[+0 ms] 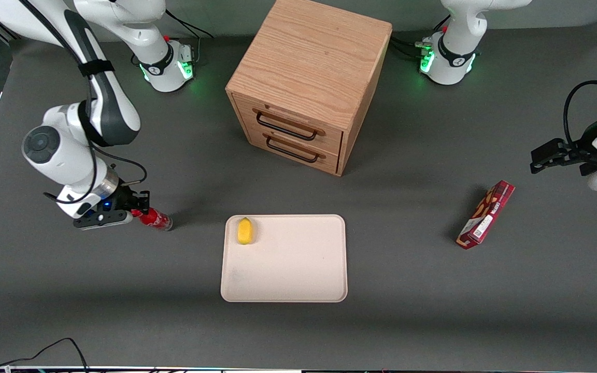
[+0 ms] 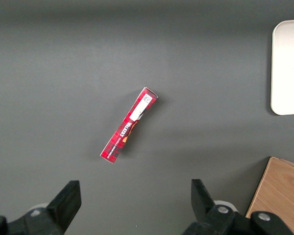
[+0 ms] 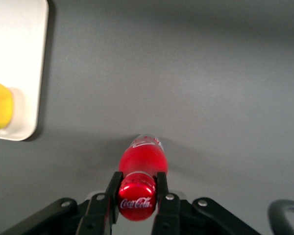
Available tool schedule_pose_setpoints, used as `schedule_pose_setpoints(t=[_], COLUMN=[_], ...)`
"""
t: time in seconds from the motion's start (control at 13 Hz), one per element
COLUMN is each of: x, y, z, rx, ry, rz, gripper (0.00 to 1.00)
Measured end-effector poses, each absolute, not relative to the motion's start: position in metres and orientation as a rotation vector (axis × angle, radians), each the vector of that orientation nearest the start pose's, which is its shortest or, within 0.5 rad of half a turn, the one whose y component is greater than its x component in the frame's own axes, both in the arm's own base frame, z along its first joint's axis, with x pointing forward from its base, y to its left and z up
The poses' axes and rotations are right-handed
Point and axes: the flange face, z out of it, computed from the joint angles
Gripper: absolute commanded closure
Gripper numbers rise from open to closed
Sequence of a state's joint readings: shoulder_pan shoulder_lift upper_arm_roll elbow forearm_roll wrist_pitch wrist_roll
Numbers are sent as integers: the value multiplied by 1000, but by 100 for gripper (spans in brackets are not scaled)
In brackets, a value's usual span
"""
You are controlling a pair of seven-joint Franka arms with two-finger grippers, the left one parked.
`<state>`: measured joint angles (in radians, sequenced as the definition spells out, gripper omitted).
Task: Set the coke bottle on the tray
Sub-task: 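Lift the bottle off the table with the right gripper, then carry the bottle over the cream tray and lower it onto it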
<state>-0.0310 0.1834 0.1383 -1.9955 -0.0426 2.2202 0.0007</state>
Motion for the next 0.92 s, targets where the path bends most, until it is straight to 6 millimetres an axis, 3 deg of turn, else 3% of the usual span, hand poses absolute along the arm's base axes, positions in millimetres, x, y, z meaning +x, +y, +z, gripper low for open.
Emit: schedule_pose_setpoints(t=[0.15,0.38,0.62,0.69,0.77,0.92], x=[606,610,614,621,631,658], y=[58,55,65,73,85,119], z=[440,542,610,618,614,577], rx=[-3151,-3156,-3143,-3136,-3130,-3120], ry=[-193,-175,-199,-221,-247,-271], rz=[12,98,175,168,157,133], gripper=[100,100,100,100,100,100])
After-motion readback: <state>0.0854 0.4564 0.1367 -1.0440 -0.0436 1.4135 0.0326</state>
